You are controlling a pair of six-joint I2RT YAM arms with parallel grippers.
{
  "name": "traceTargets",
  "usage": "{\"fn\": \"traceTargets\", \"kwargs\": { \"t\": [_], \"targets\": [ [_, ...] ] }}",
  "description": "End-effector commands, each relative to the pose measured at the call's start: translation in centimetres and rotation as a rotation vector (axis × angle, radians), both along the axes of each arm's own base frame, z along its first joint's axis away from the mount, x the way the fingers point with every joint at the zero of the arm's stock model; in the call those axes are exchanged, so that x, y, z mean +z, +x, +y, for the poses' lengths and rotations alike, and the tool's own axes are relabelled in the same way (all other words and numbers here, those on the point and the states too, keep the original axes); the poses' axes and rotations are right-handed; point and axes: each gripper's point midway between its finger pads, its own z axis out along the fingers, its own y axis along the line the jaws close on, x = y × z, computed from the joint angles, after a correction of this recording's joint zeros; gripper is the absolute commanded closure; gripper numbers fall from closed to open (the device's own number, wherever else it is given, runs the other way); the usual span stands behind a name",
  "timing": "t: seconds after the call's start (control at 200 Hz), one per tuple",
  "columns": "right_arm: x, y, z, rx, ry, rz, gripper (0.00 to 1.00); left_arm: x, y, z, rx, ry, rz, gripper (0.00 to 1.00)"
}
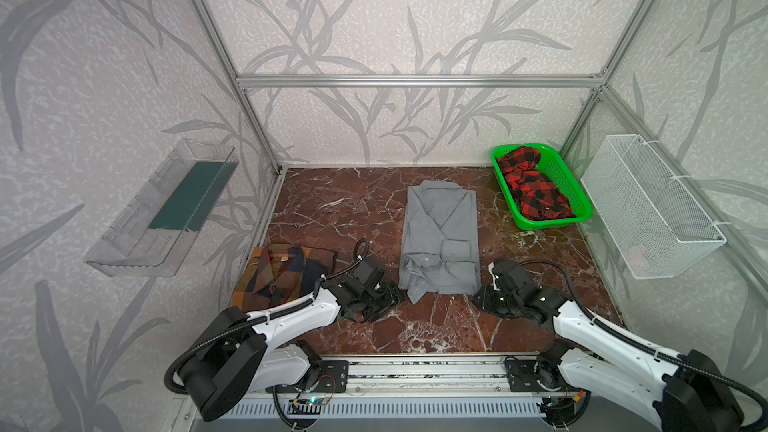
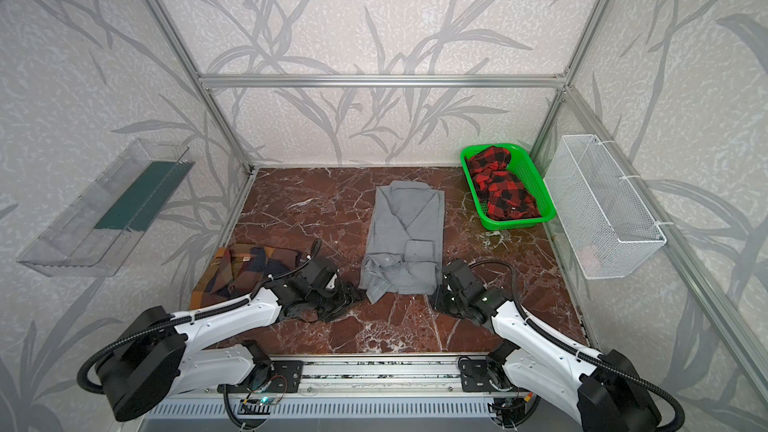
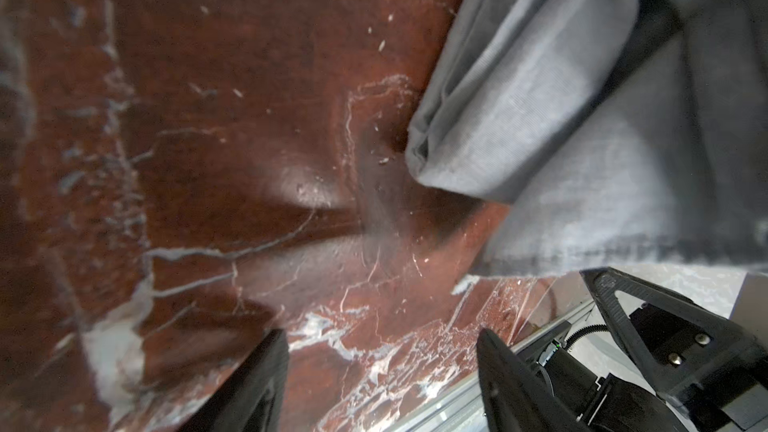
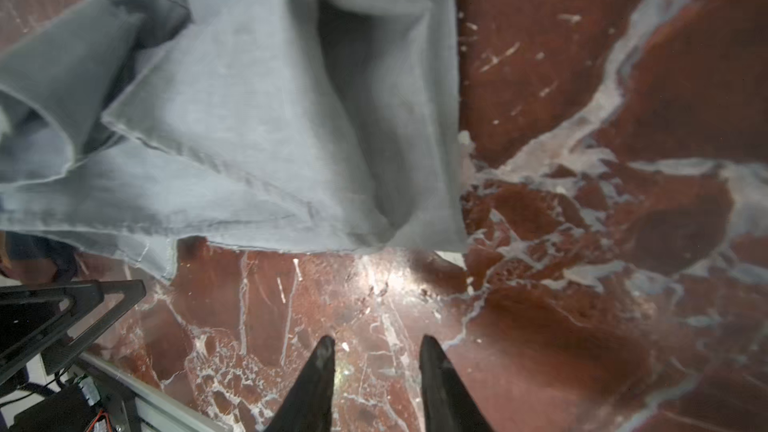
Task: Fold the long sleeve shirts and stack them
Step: 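Fold the held hem toward the collar with both grippers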
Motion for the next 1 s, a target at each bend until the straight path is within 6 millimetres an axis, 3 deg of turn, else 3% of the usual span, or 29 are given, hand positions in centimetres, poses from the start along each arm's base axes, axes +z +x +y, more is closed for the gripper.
{"fn": "traceTargets", "kwargs": {
  "t": [0.0,0.13,0.31,0.765,0.995],
  "targets": [
    [0.0,1.3,0.5,-0.015,-0.001,-0.041,0.65,1.1,1.8,-2.1,-0.002,-0.066,-0.054,0.29],
    [-1.1,1.6,0.5,0.01,-0.056,-0.017,0.65,0.3,2.5,-3.4,-0.026,-0.067,-0.032,0.32],
    [-1.2,2.9,0.3,0.011,-0.101,-0.051,0.65,0.1,3.8,-5.1,-0.043,-0.076,-0.025,0.35],
    [1.9,7.3,1.9,0.027,-0.099,-0.175,0.67,1.6,6.5,-7.9,-0.065,-0.098,-0.027,0.38],
    [3.8,9.3,2.7,0.03,-0.074,-0.21,0.68,3.5,8.9,-9.3,-0.073,-0.11,-0.06,0.38]
  ]
}}
